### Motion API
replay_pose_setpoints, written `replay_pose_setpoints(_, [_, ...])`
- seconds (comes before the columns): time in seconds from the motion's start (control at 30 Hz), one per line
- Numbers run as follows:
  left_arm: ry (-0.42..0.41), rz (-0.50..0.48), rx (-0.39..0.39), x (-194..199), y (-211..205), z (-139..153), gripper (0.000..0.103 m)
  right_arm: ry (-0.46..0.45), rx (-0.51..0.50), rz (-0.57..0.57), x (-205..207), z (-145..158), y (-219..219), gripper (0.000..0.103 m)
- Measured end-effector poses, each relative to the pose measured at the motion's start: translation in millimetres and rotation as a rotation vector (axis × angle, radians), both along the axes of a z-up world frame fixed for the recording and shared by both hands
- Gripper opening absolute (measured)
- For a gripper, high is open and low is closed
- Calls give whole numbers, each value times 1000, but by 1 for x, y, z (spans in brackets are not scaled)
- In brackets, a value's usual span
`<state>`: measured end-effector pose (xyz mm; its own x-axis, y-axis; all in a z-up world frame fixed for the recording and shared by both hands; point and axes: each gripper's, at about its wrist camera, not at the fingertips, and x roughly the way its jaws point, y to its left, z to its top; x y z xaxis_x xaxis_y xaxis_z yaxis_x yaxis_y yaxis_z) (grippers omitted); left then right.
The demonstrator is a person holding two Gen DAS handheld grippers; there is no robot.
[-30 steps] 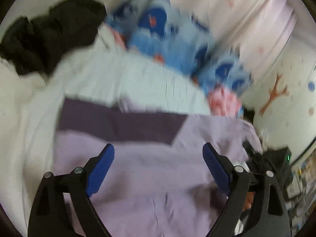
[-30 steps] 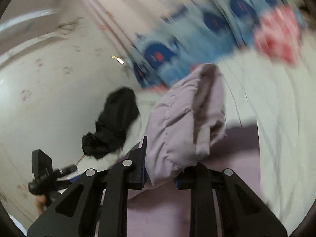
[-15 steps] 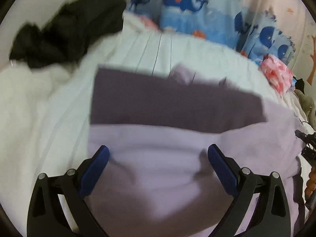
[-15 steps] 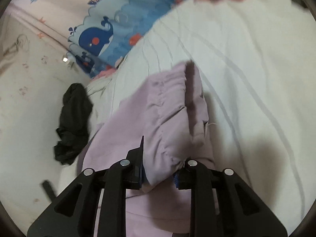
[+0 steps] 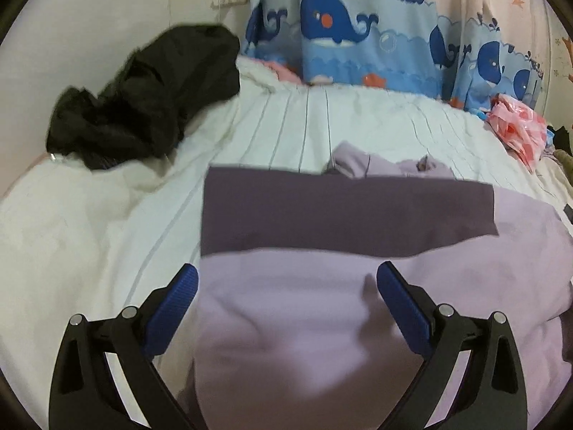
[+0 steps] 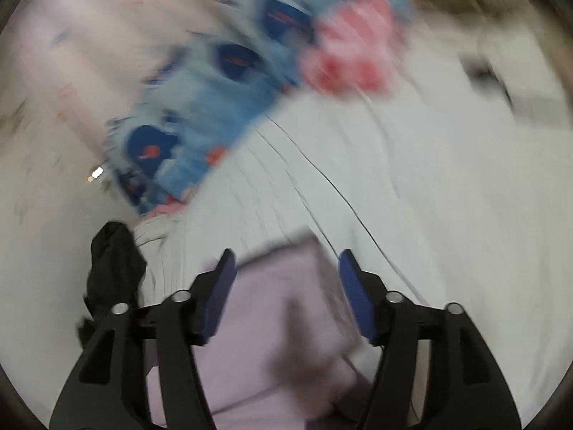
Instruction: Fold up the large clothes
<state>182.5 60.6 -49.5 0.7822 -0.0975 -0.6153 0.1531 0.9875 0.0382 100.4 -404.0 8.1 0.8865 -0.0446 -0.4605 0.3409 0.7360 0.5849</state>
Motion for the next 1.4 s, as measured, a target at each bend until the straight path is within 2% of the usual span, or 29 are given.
replay_pose_setpoints(0.03, [-29, 2, 7, -3, -2, 3, 96, -28, -123, 45, 9, 20, 21, 93])
replay_pose_setpoints(0.1, [-73, 3, 20, -7, -6, 7, 96, -36, -280, 120, 33, 35, 49, 96])
replay_pose_setpoints(0.2, [-119, -2, 38, -9, -11, 10, 96, 52, -459, 250, 88, 27, 89, 96])
replay_pose_setpoints(0.27, [-106, -11, 43, -4, -14, 5, 96, 140, -580, 274, 124, -4, 103, 96])
replay_pose_setpoints(0.3, [-84, -18, 47, 0, -16, 0, 96, 193, -608, 283, 138, -22, 104, 96])
replay_pose_setpoints(0.33, [-57, -22, 55, 4, -18, -7, 96, 309, -622, 291, 157, -59, 100, 96])
replay_pose_setpoints(0.37, [-20, -50, 33, 9, -19, -15, 96, 389, -559, 324, 169, -94, 91, 96])
replay_pose_setpoints(0.4, [-3, -73, -8, 11, -18, -20, 96, 398, -415, 341, 174, -120, 72, 96])
replay_pose_setpoints(0.47, [43, -51, -1, 19, -17, -28, 96, 396, -352, 302, 176, -119, 58, 96])
replay_pose_setpoints(0.53, [52, -33, 5, 19, -16, -26, 96, 446, -356, 318, 178, -116, 58, 96])
replay_pose_setpoints(0.6, [18, -7, 26, 12, -16, -15, 96, 473, -373, 301, 174, -101, 60, 94])
replay_pose_setpoints(0.7, [-96, -25, 38, -3, -21, 3, 96, 269, -478, 270, 139, -48, 78, 94])
replay_pose_setpoints(0.73, [-113, -32, 48, -5, -24, 3, 96, 240, -514, 260, 131, -43, 84, 96])
replay_pose_setpoints(0.77, [-103, -47, 60, -4, -29, 0, 96, 237, -537, 256, 128, -45, 86, 96])
replay_pose_setpoints(0.8, [-73, -57, 70, 0, -31, -6, 96, 277, -568, 263, 134, -59, 87, 96])
replay_pose_setpoints(0.83, [-21, -67, 83, 6, -33, -17, 96, 368, -588, 266, 144, -83, 85, 96])
replay_pose_setpoints(0.87, [29, -91, 71, 12, -33, -28, 97, 421, -550, 294, 158, -101, 79, 96])
replay_pose_setpoints(0.9, [34, -104, 32, 12, -29, -32, 97, 424, -437, 324, 161, -119, 67, 96])
replay_pose_setpoints(0.93, [35, -97, 26, 12, -26, -32, 97, 411, -347, 312, 162, -117, 54, 96])
replay_pose_setpoints(0.97, [45, -88, 34, 13, -25, -29, 97, 424, -332, 313, 163, -112, 53, 96])
replay_pose_setpoints(1.03, [-1, -62, 42, 7, -23, -22, 97, 448, -389, 310, 161, -97, 59, 96])
replay_pose_setpoints(1.13, [-108, -69, 47, -6, -26, -8, 97, 324, -506, 270, 131, -68, 72, 96])
replay_pose_setpoints(1.17, [-117, -75, 50, -6, -27, -8, 97, 329, -532, 251, 126, -72, 72, 96])
replay_pose_setpoints(1.2, [-94, -80, 51, -2, -28, -12, 97, 368, -527, 251, 128, -83, 67, 96])
replay_pose_setpoints(1.23, [-46, -88, 49, 5, -29, -19, 97, 411, -439, 289, 133, -104, 56, 96])
replay_pose_setpoints(1.27, [-7, -91, 35, 9, -28, -26, 97, 404, -340, 304, 134, -114, 43, 96])
replay_pose_setpoints(1.33, [-2, -86, 28, 10, -26, -27, 97, 411, -244, 285, 133, -110, 27, 96])
replay_pose_setpoints(1.4, [4, -81, 28, 12, -25, -28, 97, 405, -304, 265, 127, -96, 32, 96])
